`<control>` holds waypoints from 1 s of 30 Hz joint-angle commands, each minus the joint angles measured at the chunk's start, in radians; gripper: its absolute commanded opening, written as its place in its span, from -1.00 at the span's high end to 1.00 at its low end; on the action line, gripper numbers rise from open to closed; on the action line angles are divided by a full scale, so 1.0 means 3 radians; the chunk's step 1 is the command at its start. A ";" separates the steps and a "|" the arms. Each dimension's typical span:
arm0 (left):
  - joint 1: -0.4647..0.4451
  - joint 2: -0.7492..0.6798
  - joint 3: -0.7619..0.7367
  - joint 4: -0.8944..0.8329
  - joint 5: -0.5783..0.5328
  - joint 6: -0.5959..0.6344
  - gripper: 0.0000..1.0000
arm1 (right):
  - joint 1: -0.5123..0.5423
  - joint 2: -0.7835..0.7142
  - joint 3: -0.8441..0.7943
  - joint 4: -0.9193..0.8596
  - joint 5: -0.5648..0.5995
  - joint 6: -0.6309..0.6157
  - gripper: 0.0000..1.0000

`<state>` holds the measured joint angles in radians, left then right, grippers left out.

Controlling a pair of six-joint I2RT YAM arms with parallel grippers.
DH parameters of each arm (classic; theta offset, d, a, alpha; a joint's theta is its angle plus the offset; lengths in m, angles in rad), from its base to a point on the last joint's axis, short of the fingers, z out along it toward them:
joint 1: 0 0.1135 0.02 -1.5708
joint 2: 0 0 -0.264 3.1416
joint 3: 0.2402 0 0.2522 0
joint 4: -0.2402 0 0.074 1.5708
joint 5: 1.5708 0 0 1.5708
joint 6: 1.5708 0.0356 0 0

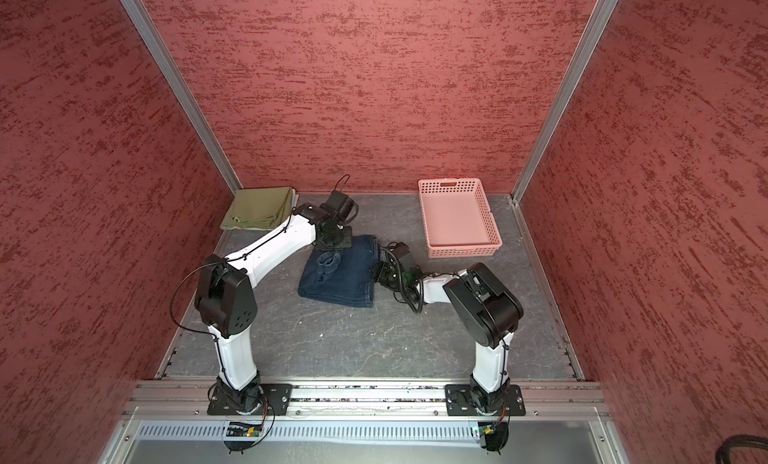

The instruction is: Fold and stack the skirts

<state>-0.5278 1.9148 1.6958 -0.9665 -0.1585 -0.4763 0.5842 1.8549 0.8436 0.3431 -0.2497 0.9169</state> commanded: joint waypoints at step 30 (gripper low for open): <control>-0.0366 0.0518 0.0238 0.0048 0.0148 -0.0288 1.00 | -0.0037 0.0587 0.0179 0.0070 -0.0303 -0.0089 1.00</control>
<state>-0.6182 2.0552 1.7340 -0.9455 -0.1505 -0.5358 0.5724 1.9800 0.9024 0.4313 -0.3340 0.8753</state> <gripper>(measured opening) 0.085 0.066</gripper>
